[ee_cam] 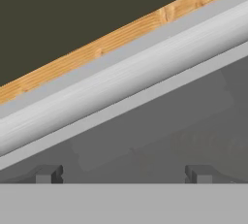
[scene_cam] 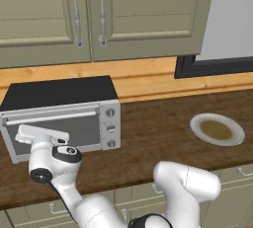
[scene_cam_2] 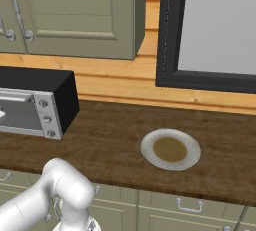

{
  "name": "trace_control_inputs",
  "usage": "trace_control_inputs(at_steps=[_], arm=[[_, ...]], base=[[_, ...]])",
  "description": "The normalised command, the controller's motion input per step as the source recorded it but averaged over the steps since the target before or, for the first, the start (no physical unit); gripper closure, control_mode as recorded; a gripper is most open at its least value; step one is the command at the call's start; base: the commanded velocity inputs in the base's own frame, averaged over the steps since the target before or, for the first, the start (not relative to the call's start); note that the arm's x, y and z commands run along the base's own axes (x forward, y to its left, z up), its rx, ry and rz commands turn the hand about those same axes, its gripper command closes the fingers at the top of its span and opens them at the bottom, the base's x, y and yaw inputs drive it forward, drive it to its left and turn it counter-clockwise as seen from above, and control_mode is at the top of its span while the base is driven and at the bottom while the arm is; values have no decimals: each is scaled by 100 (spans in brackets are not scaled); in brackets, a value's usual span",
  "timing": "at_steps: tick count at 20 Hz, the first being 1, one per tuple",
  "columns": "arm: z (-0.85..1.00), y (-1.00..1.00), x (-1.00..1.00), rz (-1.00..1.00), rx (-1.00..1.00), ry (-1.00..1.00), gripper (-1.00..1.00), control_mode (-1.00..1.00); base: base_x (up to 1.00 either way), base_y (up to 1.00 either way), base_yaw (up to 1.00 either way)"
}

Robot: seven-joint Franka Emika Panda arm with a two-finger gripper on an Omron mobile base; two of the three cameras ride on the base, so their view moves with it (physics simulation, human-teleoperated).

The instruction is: Pick up the kebab skewer and baguette bread, and place them inside the toaster oven. Close the toaster oven door and start by setting the timer.

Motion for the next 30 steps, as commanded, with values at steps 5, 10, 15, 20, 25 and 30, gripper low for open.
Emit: trace_control_inputs(at_steps=[5, 10, 15, 20, 25, 30], arm=[[0, -1, 27, 0, 0, 2, -100, -100], [0, -4, 20, 0, 0, 0, -100, -100], [1, 0, -5, 0, 0, 0, -100, -100], [5, 0, -42, 0, 0, 0, -100, -100], [25, -16, -44, 0, 0, 3, -100, -100], [45, -56, -38, 2, 0, 8, -100, -100]], base=[[0, 0, 0], [0, 0, 0], [0, 0, 0], [0, 0, 0], [0, 0, 0], [0, 0, 0]])
